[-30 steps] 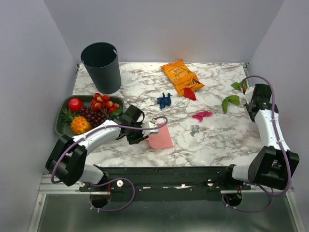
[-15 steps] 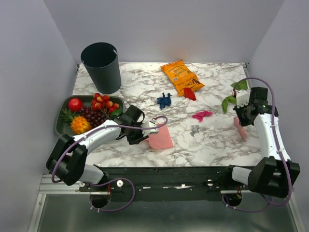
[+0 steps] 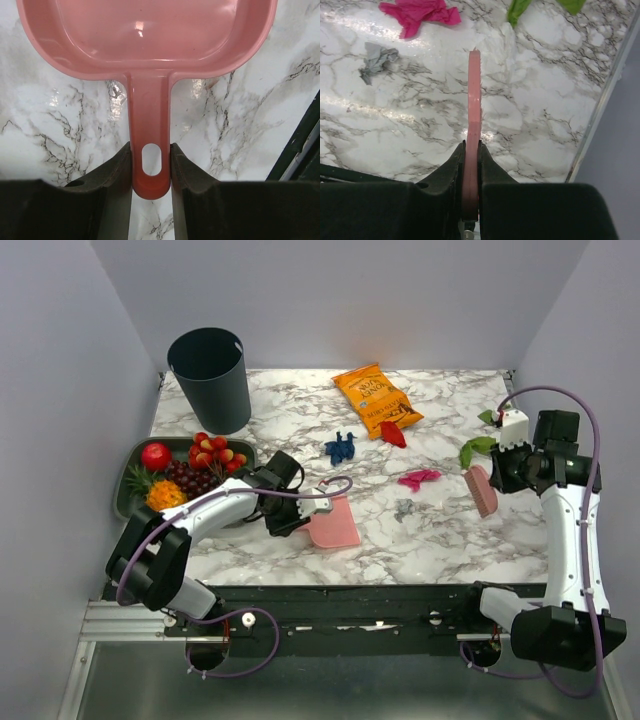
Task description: Sweep away the paper scraps from the table
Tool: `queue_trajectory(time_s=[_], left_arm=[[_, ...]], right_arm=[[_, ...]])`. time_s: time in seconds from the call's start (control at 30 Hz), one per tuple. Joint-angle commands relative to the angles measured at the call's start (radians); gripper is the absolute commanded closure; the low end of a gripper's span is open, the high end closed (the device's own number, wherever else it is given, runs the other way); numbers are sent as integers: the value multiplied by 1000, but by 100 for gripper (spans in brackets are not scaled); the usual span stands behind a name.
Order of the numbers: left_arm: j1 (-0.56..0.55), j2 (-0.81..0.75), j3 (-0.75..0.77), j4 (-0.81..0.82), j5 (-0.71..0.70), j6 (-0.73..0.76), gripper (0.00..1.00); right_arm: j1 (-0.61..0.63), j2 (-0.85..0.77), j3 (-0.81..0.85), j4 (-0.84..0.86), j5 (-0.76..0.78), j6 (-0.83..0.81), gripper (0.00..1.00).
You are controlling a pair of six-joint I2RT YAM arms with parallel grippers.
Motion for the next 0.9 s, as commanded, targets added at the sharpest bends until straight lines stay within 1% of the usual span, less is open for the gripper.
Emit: queue_trajectory(time_s=[0.0,0.07,0.1,0.17,0.27,0.33,0.43,0.47,0.53,0.57,0.7,0.77,0.83,0.87], left_arm=[[1,24,40,-64,7,4,100],[1,5,29,-33,4,-13,100],[1,2,29,-27,3,-34,100],[1,4,41,-12,-2,-57,100],[-5,14,64,-7,-2,-76,100],[-11,24,82,-11,-14,-62,100],[-14,40,93,-22,-51,-28,100],[-14,47,93,-22,-71,-18,100],[-18,54,101,-33,-85,-4,100],[-21,62,106,-48,-89,7,100],[-50,89,106,-65,-131,59,100],[-63,109,101,-56,-140,62,100],[-73,122,116,-54,-132,39,100],[-76,132,124,-54,-123,30,100]], right_arm=[[1,4,-13,104,163,57,99],[1,33,-21,149,252,68,99],[1,44,-27,183,254,58,99],[1,69,-44,226,309,32,100],[15,126,-67,269,295,7,99],[39,156,-96,297,289,-25,100],[116,182,-126,330,280,-48,99],[169,189,-125,329,283,-41,99],[214,199,-117,303,277,10,99],[284,198,-114,294,265,25,99],[426,196,-130,257,177,91,99],[505,221,-131,254,127,126,99],[551,241,-114,252,85,154,99],[574,250,-105,249,38,157,99]])
